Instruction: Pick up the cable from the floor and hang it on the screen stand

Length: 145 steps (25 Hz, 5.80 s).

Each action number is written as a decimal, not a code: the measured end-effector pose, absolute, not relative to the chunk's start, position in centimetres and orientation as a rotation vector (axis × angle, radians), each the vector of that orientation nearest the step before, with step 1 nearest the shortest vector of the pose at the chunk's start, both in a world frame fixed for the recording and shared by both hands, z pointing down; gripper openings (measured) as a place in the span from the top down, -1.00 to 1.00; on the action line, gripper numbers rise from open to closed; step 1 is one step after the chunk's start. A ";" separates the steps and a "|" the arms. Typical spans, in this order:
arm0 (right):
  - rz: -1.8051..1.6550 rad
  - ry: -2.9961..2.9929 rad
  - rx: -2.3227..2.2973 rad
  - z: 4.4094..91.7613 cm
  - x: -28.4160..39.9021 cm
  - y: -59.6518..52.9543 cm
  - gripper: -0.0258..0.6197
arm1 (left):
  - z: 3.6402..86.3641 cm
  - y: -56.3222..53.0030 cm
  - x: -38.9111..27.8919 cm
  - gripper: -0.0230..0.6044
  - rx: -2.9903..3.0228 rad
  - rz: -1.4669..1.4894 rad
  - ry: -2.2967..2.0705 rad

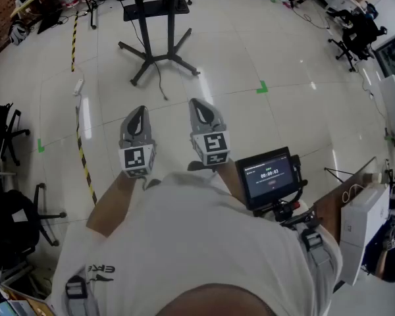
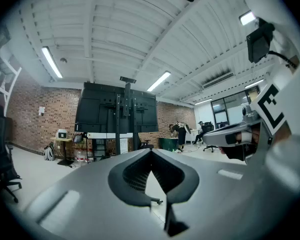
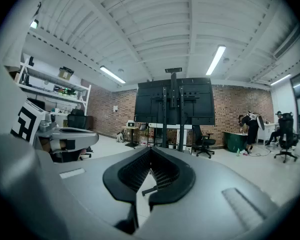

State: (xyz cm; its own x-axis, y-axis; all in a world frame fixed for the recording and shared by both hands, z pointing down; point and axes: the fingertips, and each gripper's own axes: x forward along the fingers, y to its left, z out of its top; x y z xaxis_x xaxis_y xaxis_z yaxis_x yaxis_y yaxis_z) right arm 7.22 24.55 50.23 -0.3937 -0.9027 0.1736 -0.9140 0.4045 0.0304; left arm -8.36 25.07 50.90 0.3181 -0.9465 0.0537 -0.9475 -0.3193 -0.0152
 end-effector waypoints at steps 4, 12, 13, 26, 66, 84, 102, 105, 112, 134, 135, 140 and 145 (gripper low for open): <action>0.083 -2.510 1.648 49.1 6.1 22.4 0.88 | 51.1 23.2 -9.4 0.92 2.534 0.075 -1.821; 0.100 -2.501 1.631 51.4 6.1 15.3 0.88 | 50.9 15.8 -10.2 0.92 2.530 0.062 -1.867; 0.103 -2.506 1.629 51.6 6.1 13.8 0.88 | 50.8 14.4 -10.3 0.92 2.529 0.063 -1.878; 0.131 -2.588 1.493 51.0 8.7 -6.7 0.88 | 49.8 -4.9 -8.3 0.92 2.391 0.092 -2.036; 0.279 -2.351 1.443 63.3 -1.8 -32.6 0.88 | 63.8 -33.4 -18.8 0.92 2.287 0.322 -1.834; 0.452 -2.289 1.290 92.8 -2.2 -32.6 0.88 | 96.2 -36.0 -15.9 0.92 2.128 0.544 -1.745; 0.475 -2.258 1.343 105.6 0.9 -33.2 0.88 | 112.8 -43.3 -14.1 0.62 2.109 0.410 -1.714; 0.485 -2.241 1.339 105.9 1.5 -33.0 0.88 | 112.4 -44.2 -14.2 0.60 2.123 0.403 -1.731; 0.488 -2.227 1.343 105.9 1.8 -32.9 0.88 | 111.5 -43.9 -13.6 0.85 2.200 0.512 -1.690; 0.362 -2.314 1.350 82.4 -3.1 -31.9 0.88 | 79.2 -36.4 -10.5 0.86 2.582 0.326 -1.481; 0.335 -2.328 1.363 80.3 -3.4 -32.5 0.88 | 76.9 -36.5 -10.5 0.86 2.608 0.315 -1.480; 0.212 -2.385 1.430 70.0 -3.9 -33.9 0.88 | 66.2 -36.5 -10.9 0.86 2.715 0.266 -1.507; 0.100 -2.429 1.509 59.5 -2.2 -34.0 0.88 | 54.8 -36.3 -10.6 0.86 2.806 0.190 -1.575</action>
State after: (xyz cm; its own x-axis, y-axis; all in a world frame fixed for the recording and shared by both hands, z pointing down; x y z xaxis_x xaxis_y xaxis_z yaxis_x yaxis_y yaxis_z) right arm -2.19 -34.02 59.48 -0.4159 -0.8682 0.2708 -0.8875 0.4525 0.0877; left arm -10.64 -36.31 54.80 0.5166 -0.8539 0.0626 -0.8443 -0.5202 -0.1289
